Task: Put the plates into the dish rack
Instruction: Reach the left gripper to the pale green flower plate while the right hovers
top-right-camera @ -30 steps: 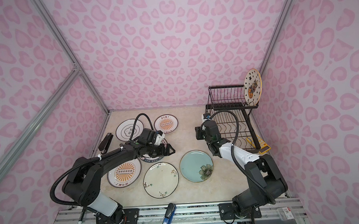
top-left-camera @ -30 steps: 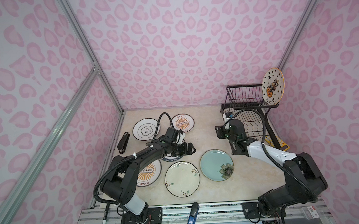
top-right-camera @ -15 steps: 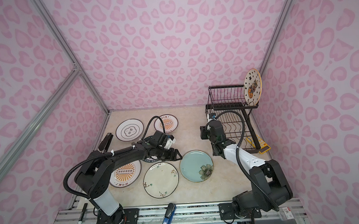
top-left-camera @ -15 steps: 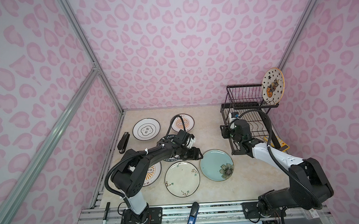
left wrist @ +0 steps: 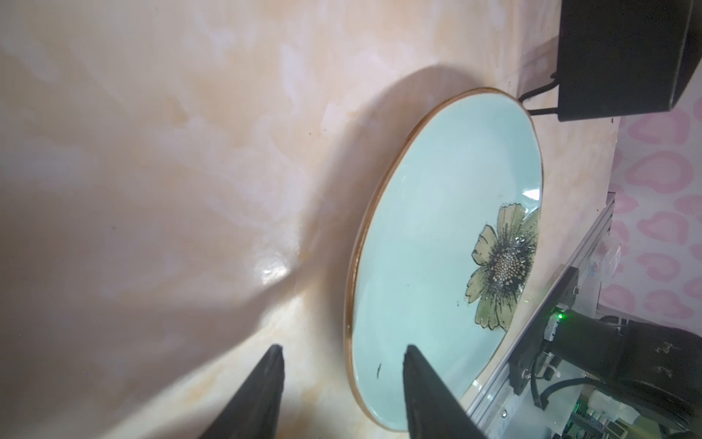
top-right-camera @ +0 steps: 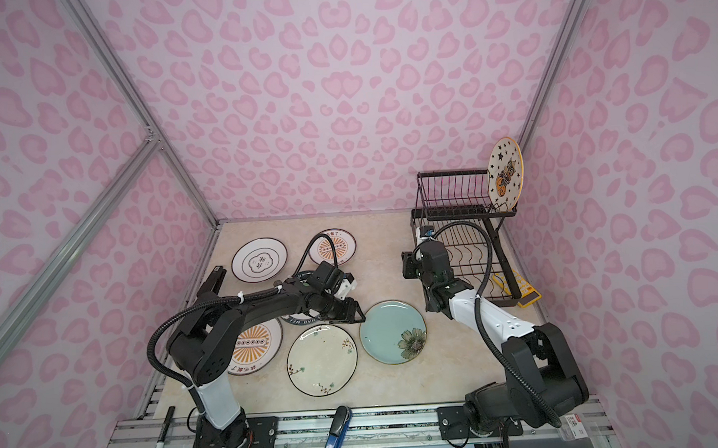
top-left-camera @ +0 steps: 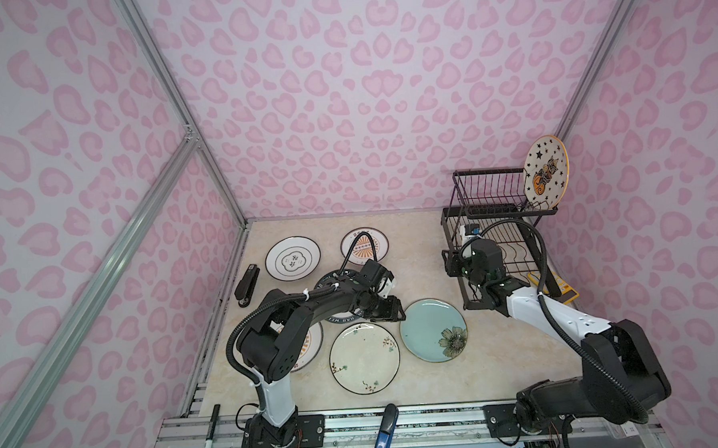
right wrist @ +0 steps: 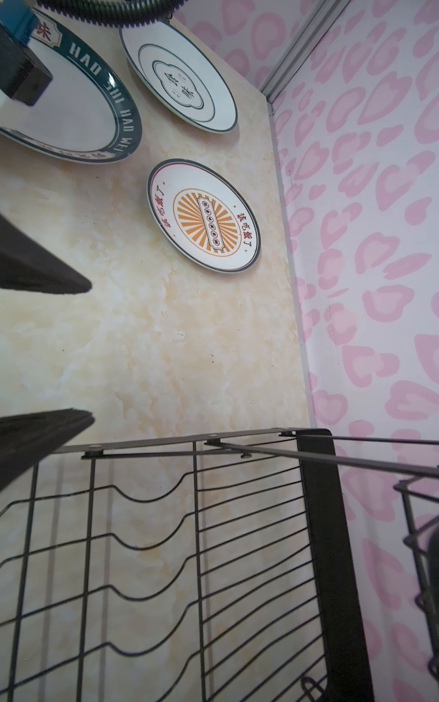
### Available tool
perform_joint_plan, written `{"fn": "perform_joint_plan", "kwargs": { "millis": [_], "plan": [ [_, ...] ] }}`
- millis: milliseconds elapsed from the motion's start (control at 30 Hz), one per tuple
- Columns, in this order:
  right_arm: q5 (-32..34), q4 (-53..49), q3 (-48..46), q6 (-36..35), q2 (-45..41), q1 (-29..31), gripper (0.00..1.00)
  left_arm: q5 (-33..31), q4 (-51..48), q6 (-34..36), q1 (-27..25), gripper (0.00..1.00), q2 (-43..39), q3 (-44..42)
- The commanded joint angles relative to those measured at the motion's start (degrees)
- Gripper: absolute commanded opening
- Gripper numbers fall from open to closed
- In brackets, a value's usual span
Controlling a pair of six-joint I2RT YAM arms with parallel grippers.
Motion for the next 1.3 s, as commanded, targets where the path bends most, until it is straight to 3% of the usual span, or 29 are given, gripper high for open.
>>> {"fn": "perform_joint_plan", "kwargs": {
  "millis": [0,433,1267],
  "plan": [
    [0.5,0.1,-0.4,0.0,-0.4,-0.1,0.49,1.0,0.1,0.4,-0.3,0.49,1.0,1.0],
    [0.9,-0.4,-1.2,-0.3,-2.1,-0.2,0.49,0.5,2.0,-1.3,-1.1,0.33,2.7,1.4],
    [1.8,-1.7,-1.9,-0.6,-4.3,-0.5,0.49,-0.5,4.4,-2.7,-1.4,0.19,4.1,1.0]
  ]
}}
